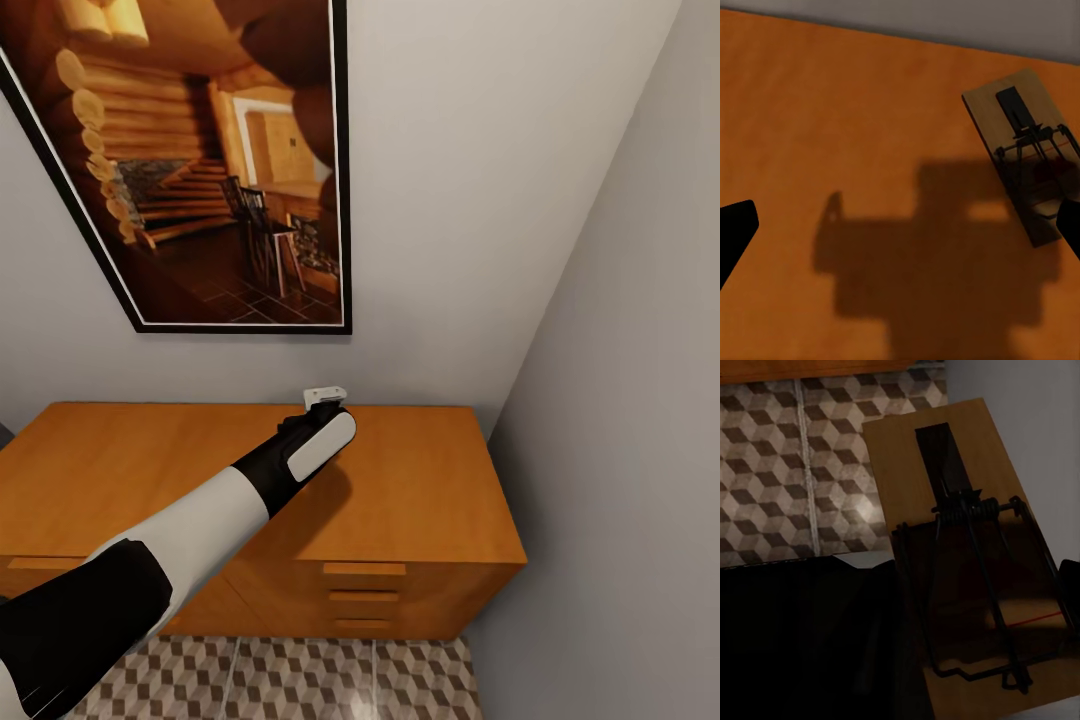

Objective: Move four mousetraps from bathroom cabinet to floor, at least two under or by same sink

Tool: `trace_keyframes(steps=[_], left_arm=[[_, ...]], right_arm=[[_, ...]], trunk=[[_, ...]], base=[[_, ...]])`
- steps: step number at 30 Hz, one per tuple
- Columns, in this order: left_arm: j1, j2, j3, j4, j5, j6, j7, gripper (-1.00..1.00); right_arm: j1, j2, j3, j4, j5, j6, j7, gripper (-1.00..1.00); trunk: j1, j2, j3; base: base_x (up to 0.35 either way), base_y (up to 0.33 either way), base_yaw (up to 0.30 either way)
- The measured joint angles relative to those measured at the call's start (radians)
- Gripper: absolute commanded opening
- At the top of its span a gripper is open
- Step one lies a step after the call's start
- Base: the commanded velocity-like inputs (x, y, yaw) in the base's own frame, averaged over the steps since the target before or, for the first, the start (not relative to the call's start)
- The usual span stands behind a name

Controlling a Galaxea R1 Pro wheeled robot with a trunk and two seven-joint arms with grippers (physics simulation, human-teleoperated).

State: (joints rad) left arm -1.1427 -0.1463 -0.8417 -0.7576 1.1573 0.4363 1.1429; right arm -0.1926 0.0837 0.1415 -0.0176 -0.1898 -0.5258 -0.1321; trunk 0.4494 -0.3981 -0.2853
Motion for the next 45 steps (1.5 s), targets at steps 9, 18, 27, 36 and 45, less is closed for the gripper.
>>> trace_keyframes(steps=[9, 18, 27, 36, 45], left_arm=[[0.0, 0.0, 0.0, 0.001, 0.0, 0.0, 0.0, 1.0], [0.0, 0.0, 0.0, 0.002, 0.001, 0.0, 0.0, 1.0], [0.0, 0.0, 0.0, 0.002, 0.002, 0.0, -0.001, 1.0], [0.0, 0.0, -0.001, 0.002, 0.003, 0.0, -0.001, 1.0], [0.0, 0.0, -0.001, 0.002, 0.004, 0.0, -0.001, 1.0]], right_arm=[[0.0, -0.001, 0.0, 0.0, 0.0, 0.0, 0.0, -1.0], [0.0, -0.001, 0.0, 0.0, 0.0, 0.0, 0.0, -1.0], [0.0, -0.001, 0.0, 0.0, 0.0, 0.0, 0.0, -1.0], [0.0, -0.001, 0.0, 0.0, 0.0, 0.0, 0.0, -1.0], [0.0, -0.001, 0.0, 0.0, 0.0, 0.0, 0.0, -1.0]], trunk=[[0.0, 0.0, 0.0], [0.0, 0.0, 0.0], [0.0, 0.0, 0.0], [0.0, 0.0, 0.0], [0.0, 0.0, 0.0]], base=[[0.0, 0.0, 0.0], [0.0, 0.018, 0.0], [0.0, 0.017, 0.0], [0.0, 0.0, 0.0], [0.0, 0.0, 0.0]])
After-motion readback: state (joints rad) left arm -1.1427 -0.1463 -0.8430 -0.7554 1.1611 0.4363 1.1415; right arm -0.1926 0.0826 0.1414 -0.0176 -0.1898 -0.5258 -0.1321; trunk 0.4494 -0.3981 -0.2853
